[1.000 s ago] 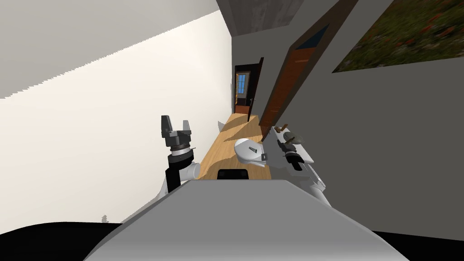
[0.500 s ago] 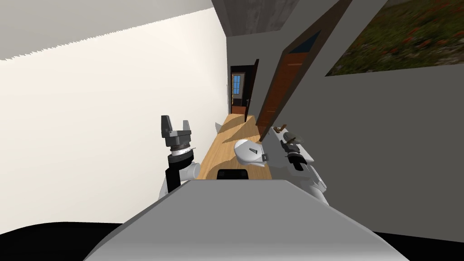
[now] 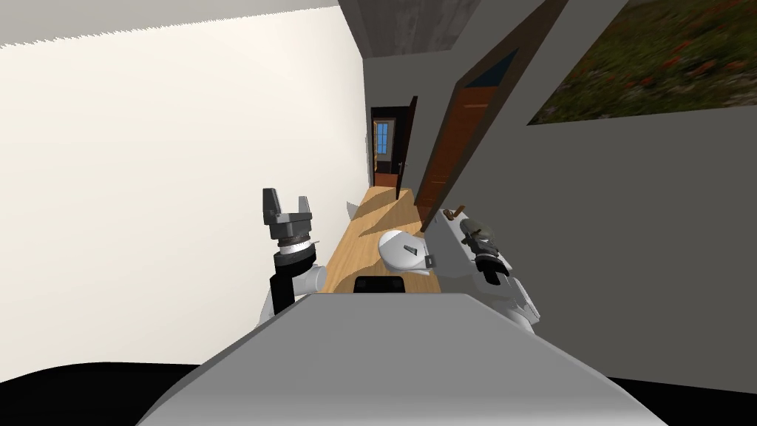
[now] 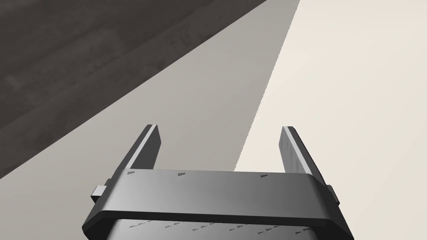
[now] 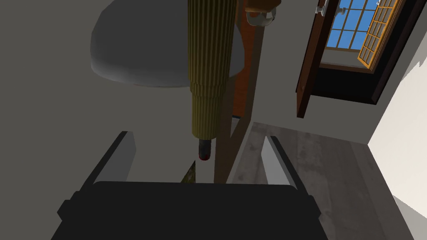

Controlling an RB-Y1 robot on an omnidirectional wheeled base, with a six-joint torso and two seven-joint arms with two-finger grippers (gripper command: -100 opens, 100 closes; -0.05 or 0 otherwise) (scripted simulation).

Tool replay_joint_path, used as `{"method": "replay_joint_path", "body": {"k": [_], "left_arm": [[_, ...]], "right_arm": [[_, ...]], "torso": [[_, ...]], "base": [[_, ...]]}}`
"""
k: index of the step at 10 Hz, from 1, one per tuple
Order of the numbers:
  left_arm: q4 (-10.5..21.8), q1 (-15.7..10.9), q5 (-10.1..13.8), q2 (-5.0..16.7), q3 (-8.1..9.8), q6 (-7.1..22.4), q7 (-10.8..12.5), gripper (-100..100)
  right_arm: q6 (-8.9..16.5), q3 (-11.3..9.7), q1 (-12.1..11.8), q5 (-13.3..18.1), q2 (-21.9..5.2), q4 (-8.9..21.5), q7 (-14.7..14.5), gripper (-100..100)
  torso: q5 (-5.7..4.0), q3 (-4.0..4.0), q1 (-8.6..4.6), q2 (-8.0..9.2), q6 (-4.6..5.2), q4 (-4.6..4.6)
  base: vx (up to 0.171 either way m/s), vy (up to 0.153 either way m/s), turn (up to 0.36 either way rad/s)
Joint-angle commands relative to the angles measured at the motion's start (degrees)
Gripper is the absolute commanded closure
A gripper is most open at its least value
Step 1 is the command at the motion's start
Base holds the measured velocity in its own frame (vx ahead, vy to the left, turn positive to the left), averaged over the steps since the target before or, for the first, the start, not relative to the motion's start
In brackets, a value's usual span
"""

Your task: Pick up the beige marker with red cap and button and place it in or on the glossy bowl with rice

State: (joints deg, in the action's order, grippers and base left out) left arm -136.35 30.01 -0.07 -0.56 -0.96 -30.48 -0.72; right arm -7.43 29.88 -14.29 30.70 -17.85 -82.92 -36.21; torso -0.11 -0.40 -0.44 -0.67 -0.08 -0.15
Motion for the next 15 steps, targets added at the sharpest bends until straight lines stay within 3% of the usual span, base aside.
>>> {"method": "replay_joint_path", "body": {"k": [1,2,3,4,5,9,10,11,12,13,15], "left_arm": [[0.0,0.0,0.0,0.0,0.0,0.0,0.0,0],[0.0,0.0,0.0,0.0,0.0,0.0,0.0,0],[0.0,0.0,0.0,0.0,0.0,0.0,0.0,0],[0.0,0.0,0.0,0.0,-0.01,0.0,0.0,0],[0.0,0.0,0.0,0.0,-0.01,0.0,0.0,0],[0.0,0.0,0.0,0.0,-0.01,0.0,0.0,0],[0.0,0.0,0.0,0.0,-0.01,0.0,0.0,0],[0.0,0.0,0.0,0.0,-0.01,0.0,0.0,0],[0.0,0.0,0.0,0.0,-0.01,0.0,0.0,0],[0.0,0.0,0.0,0.0,-0.01,0.0,0.0,0],[0.0,0.0,0.0,0.0,-0.01,0.0,0.0,0]], "right_arm": [[-0.3,1.8,0.0,0.7,0.9,0.4,0.5,-100],[0.1,0.9,0.0,0.4,0.6,0.0,0.3,-100],[0.2,1.0,0.0,0.5,0.6,0.0,0.4,0],[0.1,1.0,0.0,0.5,0.6,0.0,0.4,-100],[0.2,1.0,0.0,0.5,0.6,0.0,0.4,100],[0.1,1.0,0.0,0.5,0.6,0.0,0.4,100],[0.1,1.0,0.0,0.5,0.6,0.0,0.4,0],[0.1,1.0,0.0,0.5,0.6,0.0,0.4,100],[0.1,1.0,0.0,0.5,0.6,0.0,0.4,0],[2.0,0.3,0.5,0.5,-0.9,-1.4,2.3,100],[3.4,-0.2,1.0,0.5,-2.0,-2.3,3.7,100]], "torso": [[0.0,0.0,0.0,0.0,0.0,0.0],[0.0,-0.02,-0.01,-0.03,0.0,-0.01],[0.01,0.08,0.09,0.16,-0.01,0.02],[0.03,0.18,0.16,0.32,-0.01,0.07],[0.04,0.22,0.19,0.39,0.0,0.08],[0.02,0.25,0.16,0.45,-0.01,0.09],[0.02,0.25,0.17,0.45,-0.01,0.09],[0.02,0.25,0.17,0.45,-0.01,0.09],[0.02,0.25,0.17,0.45,-0.01,0.09],[0.02,0.25,0.18,0.45,-0.01,0.09],[0.06,0.55,0.28,0.97,-0.02,0.21]], "base": [[0.125,-0.053,-0.045],[0.056,-0.025,-0.005],[0.01,-0.005,0.004],[0.005,-0.002,0.0],[0.0,0.0,0.0],[0.0,0.0,-0.003],[0.0,0.0,0.0],[0.0,0.0,0.0],[0.0,0.0,0.0],[-0.084,0.028,0.034],[-0.163,0.008,0.039]]}}
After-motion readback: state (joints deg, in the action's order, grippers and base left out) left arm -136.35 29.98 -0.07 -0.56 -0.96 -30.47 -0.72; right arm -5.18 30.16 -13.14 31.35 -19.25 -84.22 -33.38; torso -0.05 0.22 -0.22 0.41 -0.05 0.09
